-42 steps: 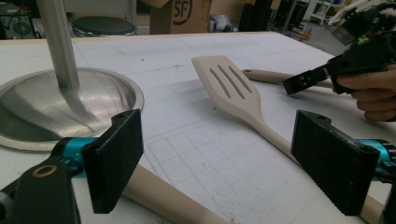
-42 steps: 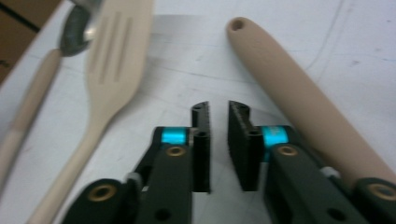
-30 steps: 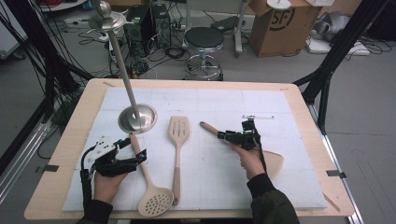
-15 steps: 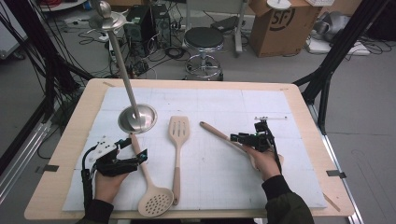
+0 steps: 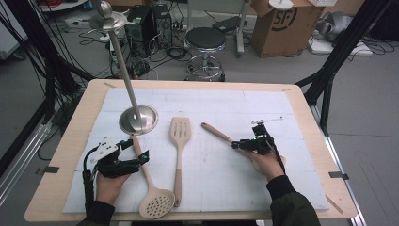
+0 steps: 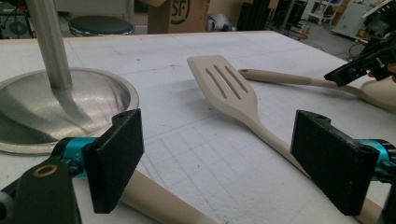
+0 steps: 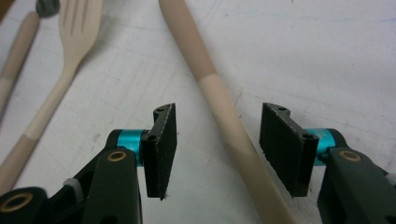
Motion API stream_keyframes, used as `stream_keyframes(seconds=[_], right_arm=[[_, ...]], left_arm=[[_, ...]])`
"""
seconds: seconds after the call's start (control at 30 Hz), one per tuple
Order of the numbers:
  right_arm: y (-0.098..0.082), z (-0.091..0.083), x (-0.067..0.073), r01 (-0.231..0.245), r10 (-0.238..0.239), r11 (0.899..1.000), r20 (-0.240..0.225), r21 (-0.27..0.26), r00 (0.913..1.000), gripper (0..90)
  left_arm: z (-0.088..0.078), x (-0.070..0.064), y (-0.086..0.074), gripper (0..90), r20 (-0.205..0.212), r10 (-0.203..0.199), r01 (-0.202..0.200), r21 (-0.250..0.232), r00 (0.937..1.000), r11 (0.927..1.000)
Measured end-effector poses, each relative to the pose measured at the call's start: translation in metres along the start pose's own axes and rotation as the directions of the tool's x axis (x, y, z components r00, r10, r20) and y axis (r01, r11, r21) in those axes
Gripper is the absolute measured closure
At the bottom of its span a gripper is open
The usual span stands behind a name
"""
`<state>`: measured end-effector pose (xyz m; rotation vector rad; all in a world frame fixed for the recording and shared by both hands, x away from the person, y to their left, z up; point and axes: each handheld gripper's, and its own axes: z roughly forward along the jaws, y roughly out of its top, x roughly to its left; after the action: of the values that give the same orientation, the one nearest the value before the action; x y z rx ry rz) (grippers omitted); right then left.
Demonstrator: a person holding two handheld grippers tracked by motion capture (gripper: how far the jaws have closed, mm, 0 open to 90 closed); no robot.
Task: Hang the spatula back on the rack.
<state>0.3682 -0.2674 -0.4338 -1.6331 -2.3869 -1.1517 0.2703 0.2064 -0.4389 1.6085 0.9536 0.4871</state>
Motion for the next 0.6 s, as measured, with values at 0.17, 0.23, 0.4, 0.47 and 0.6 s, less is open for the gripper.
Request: stream_keyframes(seconds=[0.17, 0.23, 0.4, 0.47, 0.6], right_arm=[[-0.001, 0.007, 0.006, 0.081, -0.084, 0.995, 0.057, 0.058, 0.9948, 49.9], [-0.001, 0.008, 0.008, 0.096, -0.1, 0.994, 0.074, 0.06, 0.9922, 52.2], [-0.001, 0.009, 0.012, 0.159, -0.168, 0.984, 0.131, 0.079, 0.977, 60.9], [-0.001, 0.01, 0.015, 0.178, -0.19, 0.98, 0.153, 0.084, 0.9698, 62.6], [-0.002, 0.012, 0.019, 0.234, -0.251, 0.967, 0.197, 0.102, 0.9478, 66.8]], left_arm=[[0.0, 0.0, 0.0, 17.9, 0.0, -0.001, 0.001, -0.002, 1.0, 1.0], [0.0, 0.0, 0.0, 17.9, 0.0, -0.001, 0.001, -0.002, 1.0, 1.0], [0.001, -0.001, 0.0, 18.0, 0.002, 0.002, -0.002, -0.001, 1.0, 1.0], [0.001, -0.002, 0.0, 17.9, 0.003, 0.004, -0.004, 0.001, 1.0, 1.0], [0.001, -0.001, 0.0, 18.0, 0.002, 0.005, -0.005, 0.002, 1.0, 1.0]])
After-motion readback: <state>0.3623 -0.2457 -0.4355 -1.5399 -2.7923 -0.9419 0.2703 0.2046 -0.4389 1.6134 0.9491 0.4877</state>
